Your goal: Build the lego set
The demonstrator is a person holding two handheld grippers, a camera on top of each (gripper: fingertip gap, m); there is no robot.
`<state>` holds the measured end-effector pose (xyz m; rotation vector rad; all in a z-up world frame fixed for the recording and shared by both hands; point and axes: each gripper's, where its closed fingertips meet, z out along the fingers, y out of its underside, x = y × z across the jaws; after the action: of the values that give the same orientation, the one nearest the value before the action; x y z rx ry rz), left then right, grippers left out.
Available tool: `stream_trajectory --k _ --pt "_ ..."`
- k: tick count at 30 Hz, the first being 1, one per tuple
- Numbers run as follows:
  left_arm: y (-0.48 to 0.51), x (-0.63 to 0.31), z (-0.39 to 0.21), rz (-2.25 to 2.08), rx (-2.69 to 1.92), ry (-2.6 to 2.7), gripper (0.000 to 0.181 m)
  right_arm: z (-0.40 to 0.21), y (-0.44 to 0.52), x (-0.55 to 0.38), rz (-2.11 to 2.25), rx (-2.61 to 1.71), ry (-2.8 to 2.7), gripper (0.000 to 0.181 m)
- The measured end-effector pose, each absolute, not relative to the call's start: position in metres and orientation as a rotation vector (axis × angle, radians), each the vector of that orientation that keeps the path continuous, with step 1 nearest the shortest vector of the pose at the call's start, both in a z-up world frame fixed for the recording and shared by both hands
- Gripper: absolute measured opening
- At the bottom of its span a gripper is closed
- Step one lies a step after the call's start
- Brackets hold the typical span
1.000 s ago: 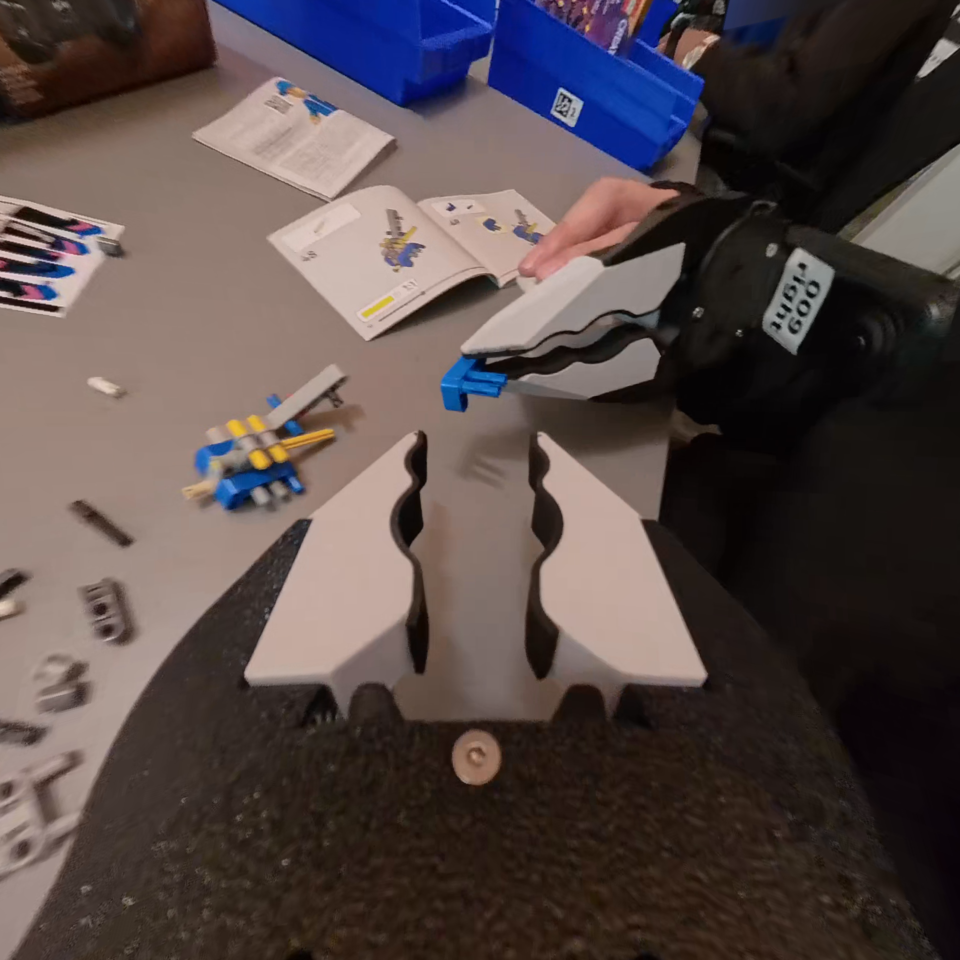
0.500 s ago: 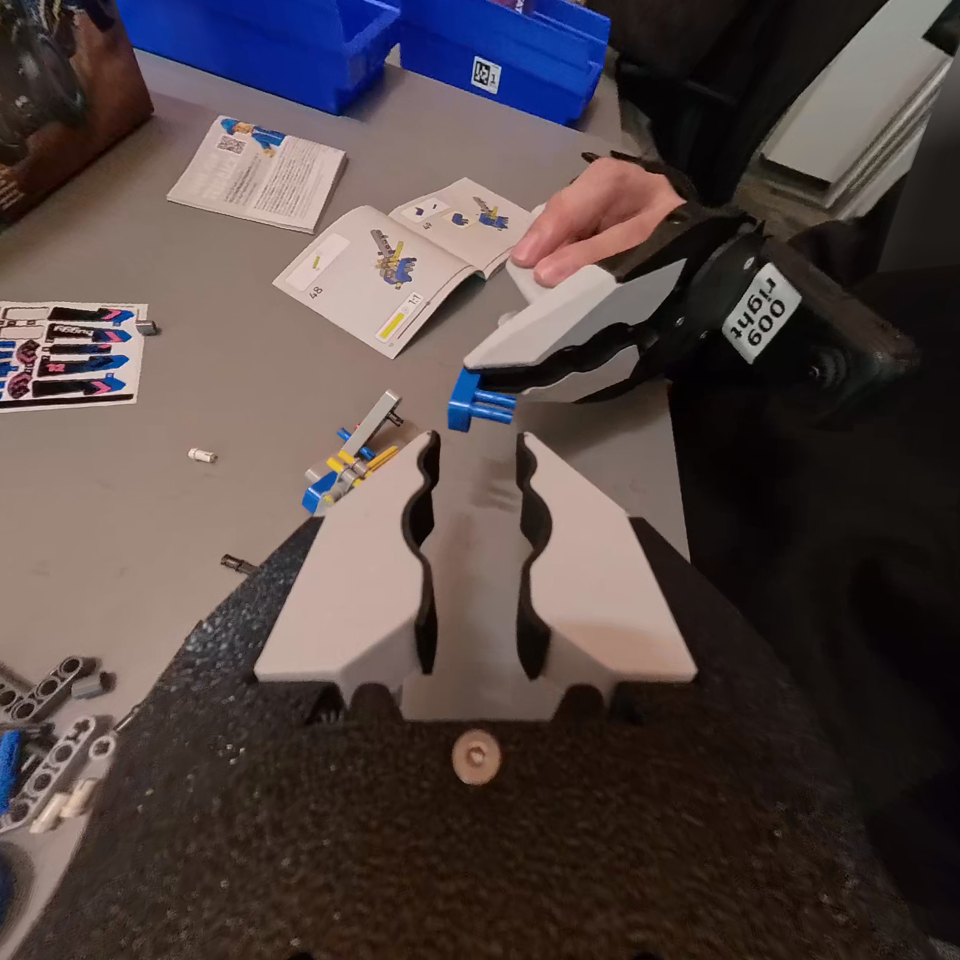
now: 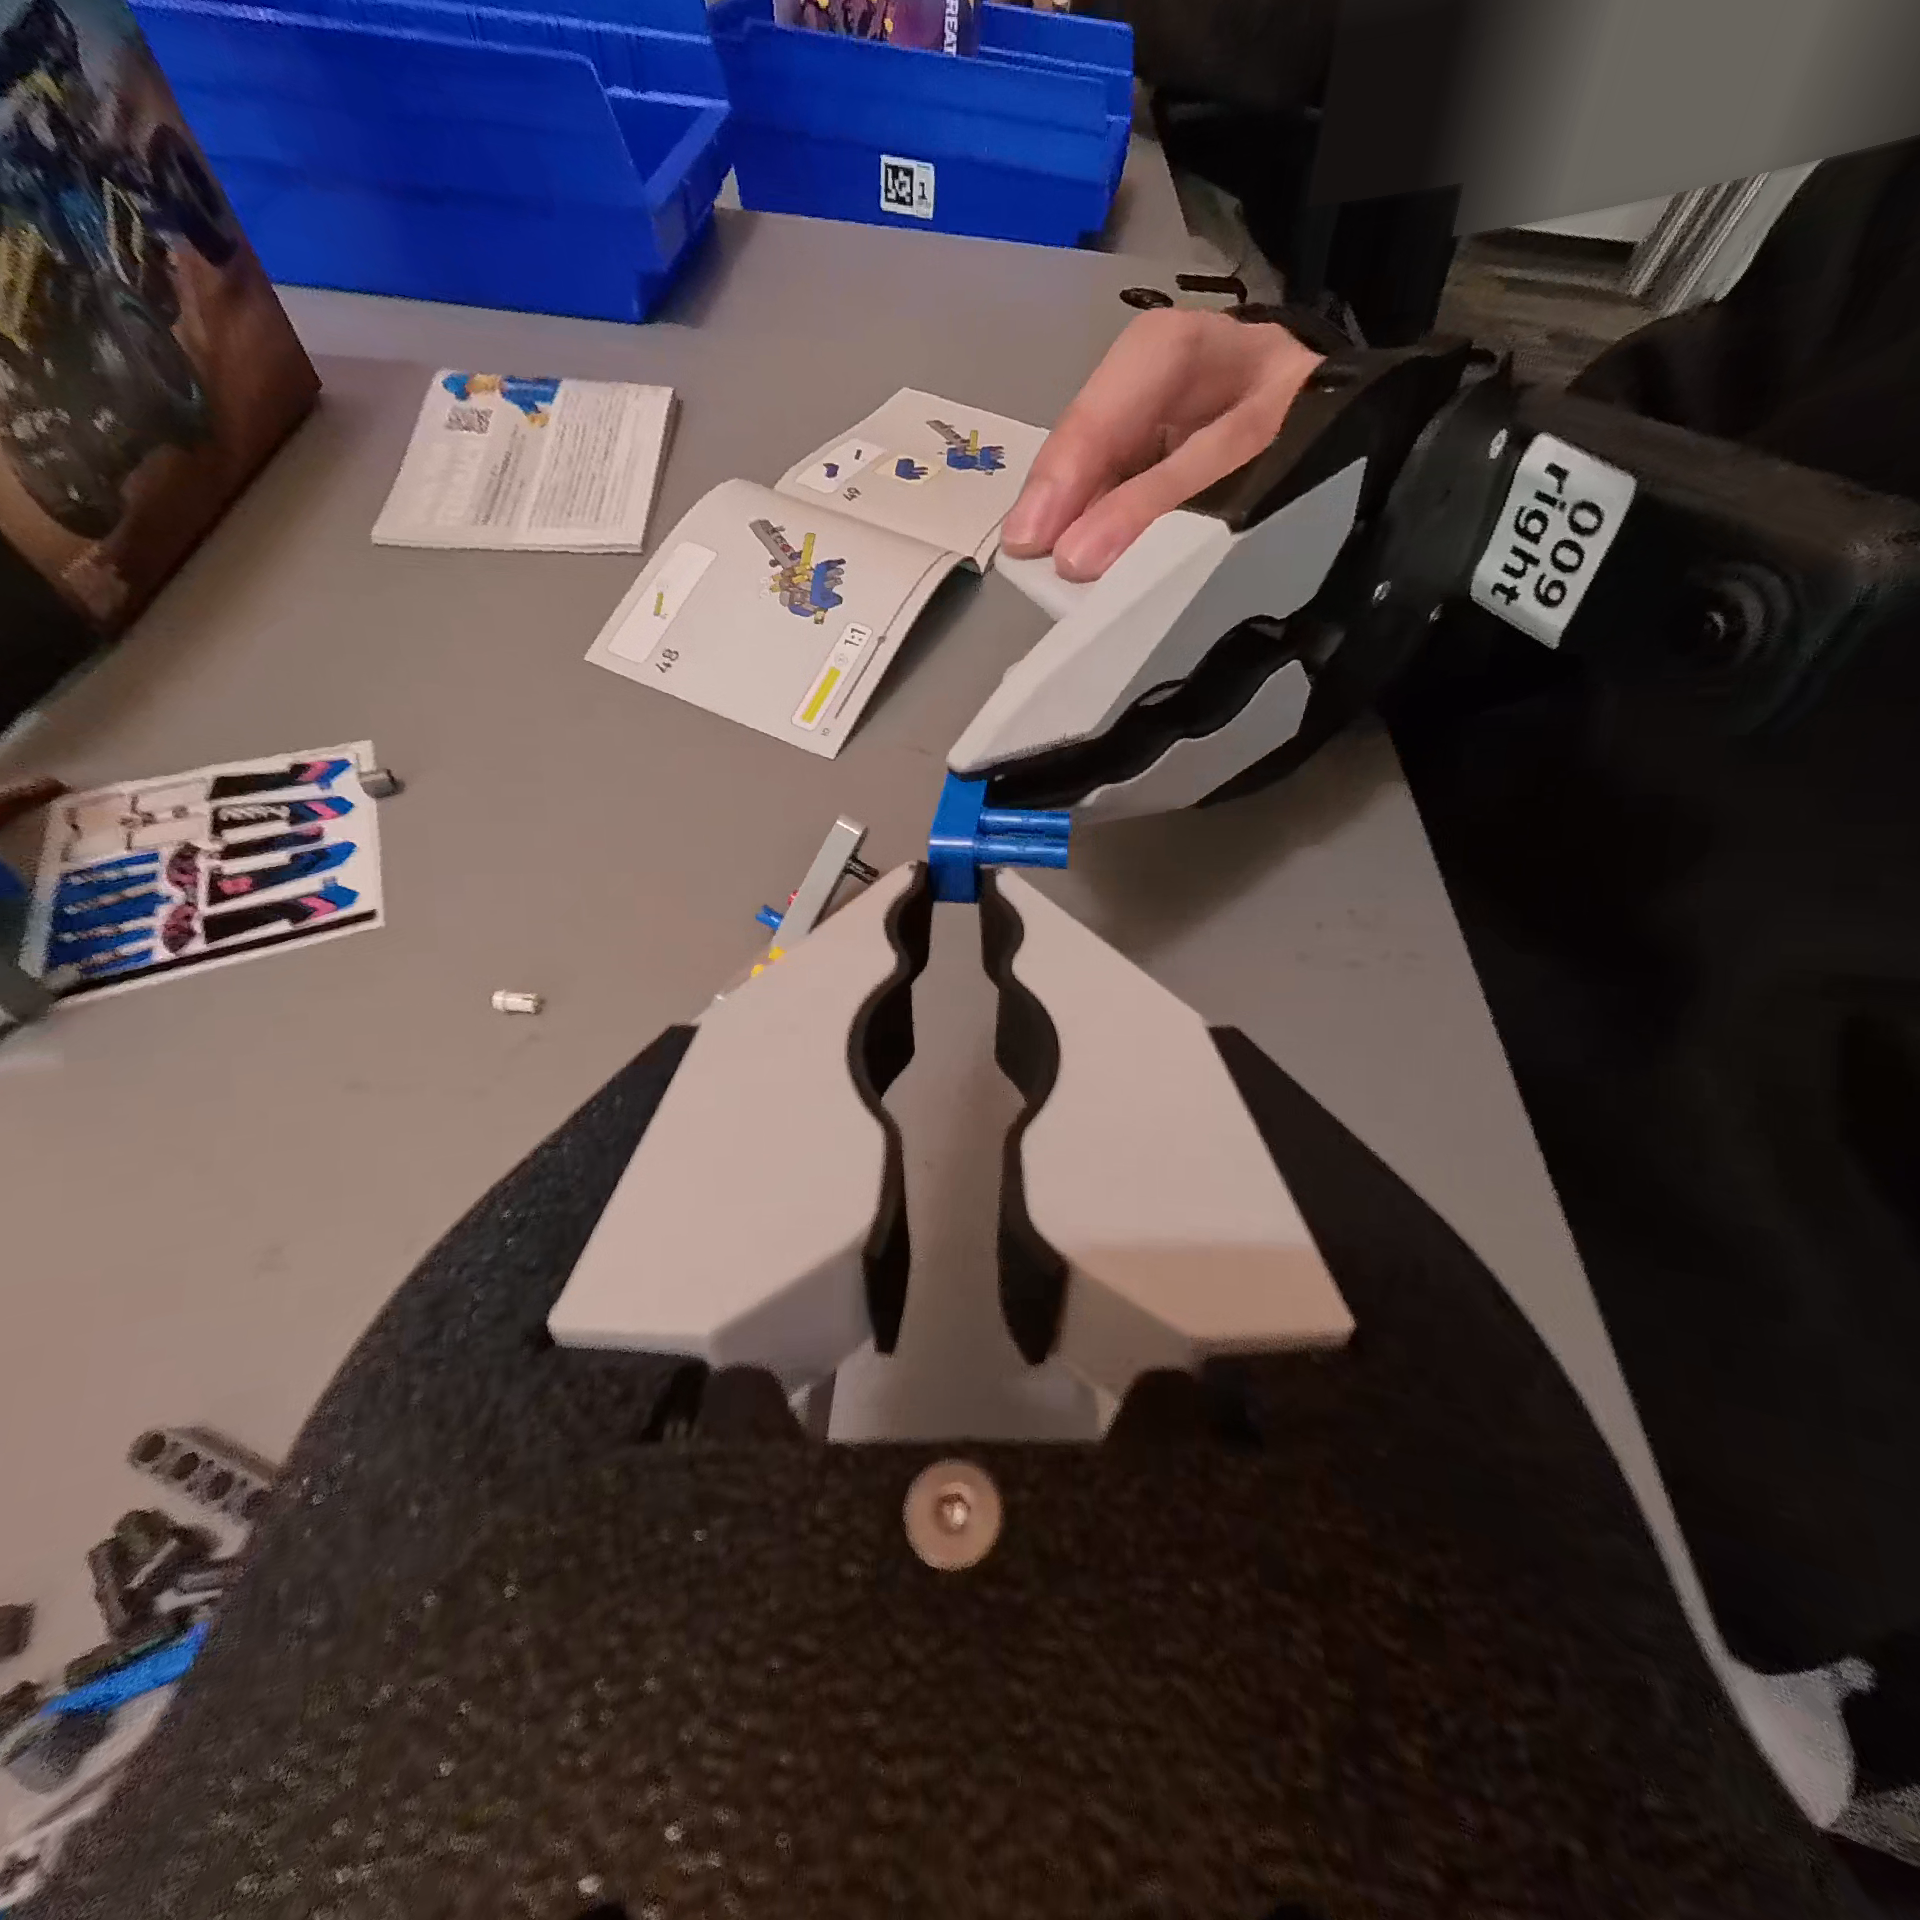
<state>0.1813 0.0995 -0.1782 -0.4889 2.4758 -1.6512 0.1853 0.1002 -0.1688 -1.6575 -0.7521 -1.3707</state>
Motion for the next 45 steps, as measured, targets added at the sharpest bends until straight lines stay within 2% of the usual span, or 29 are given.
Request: stream_trajectory --k 3,5,9,11,16,25,35,41,45 --pt "0.103 0.184 -0.183 -1.621 -0.468 2.474 0.005 -0.176 0.102 0.186 -1.243 -1.707 -0.713 0.008" --pt "0.107 0.187 -0.186 -1.598 -0.428 2.460 0.004 -0.181 0.098 0.190 -1.088 -1.777 -0.632 0.021" --pt "0.127 0.201 -0.197 -1.412 -0.311 2.445 0.004 -0.181 0.084 0.201 -0.513 -1.952 -0.248 0.034" --pt "0.134 0.211 -0.200 -1.307 -0.210 2.412 0.004 -0.187 0.083 0.201 -0.245 -2.020 -0.132 0.046" --pt "0.135 0.224 -0.218 -1.180 0.012 2.469 0.004 -0.219 0.095 0.217 -0.149 -2.165 -0.069 0.054" --pt "0.131 0.236 -0.226 -1.262 0.100 2.554 0.004 -0.235 0.110 0.216 -0.074 -2.172 0.021 0.037" --pt "0.123 0.233 -0.232 -1.254 0.166 2.665 0.005 -0.247 0.110 0.216 -0.100 -2.251 -0.019 0.041" --pt "0.123 0.231 -0.233 -1.273 0.191 2.651 0.005 -0.243 0.110 0.222 -0.108 -2.223 -0.008 0.033" --pt "0.124 0.230 -0.233 -1.262 0.197 2.652 0.004 -0.243 0.110 0.222 -0.114 -2.222 -0.031 0.037"
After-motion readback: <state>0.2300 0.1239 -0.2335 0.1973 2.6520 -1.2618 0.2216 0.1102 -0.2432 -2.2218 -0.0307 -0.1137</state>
